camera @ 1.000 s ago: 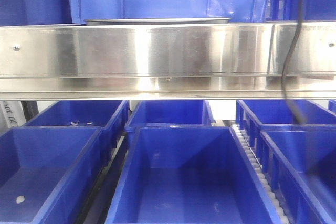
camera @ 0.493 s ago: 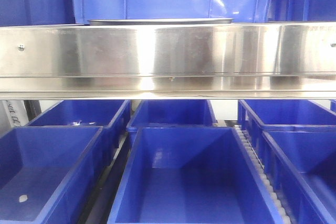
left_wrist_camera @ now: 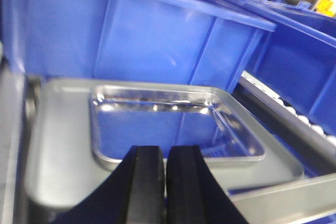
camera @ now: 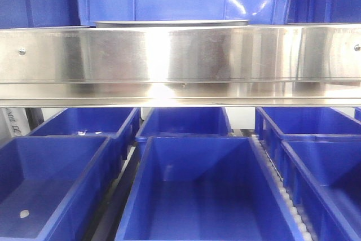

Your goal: Stack silver trays without gaps

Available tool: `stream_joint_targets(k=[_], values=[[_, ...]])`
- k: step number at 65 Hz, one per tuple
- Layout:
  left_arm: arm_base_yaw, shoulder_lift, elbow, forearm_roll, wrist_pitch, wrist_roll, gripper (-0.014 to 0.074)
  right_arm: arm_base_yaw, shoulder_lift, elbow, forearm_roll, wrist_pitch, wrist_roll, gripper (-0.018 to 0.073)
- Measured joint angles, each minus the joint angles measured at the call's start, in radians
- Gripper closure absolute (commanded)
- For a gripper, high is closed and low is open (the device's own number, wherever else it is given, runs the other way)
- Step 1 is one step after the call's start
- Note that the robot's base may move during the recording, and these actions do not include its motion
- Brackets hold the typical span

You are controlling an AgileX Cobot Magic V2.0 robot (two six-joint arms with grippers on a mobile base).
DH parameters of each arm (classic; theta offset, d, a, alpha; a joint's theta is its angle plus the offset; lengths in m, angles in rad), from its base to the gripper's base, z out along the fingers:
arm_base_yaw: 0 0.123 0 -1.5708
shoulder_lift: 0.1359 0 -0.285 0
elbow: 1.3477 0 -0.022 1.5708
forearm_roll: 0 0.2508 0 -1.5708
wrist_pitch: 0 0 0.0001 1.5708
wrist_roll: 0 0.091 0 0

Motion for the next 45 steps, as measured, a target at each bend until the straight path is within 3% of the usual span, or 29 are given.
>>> stream_joint_targets(k=[12,25,45], values=[[0.0,-0.215,0.133,0.033,-0.006,0.0,0.0584,0.0,-0.168,0.122,-0.002,0.0,-0.016,0.064],[0.0,-0.411,0.164,0.035,0.015,0.0,0.0584,0.0,-0.326,0.153,-0.004,0.092,-0.019,0.064],[0.0,-0.505,0.164,0.037,0.015,0.0,0.0584,0.0,-0.458,0.153,-0.004,0.133,-0.019,0.064]])
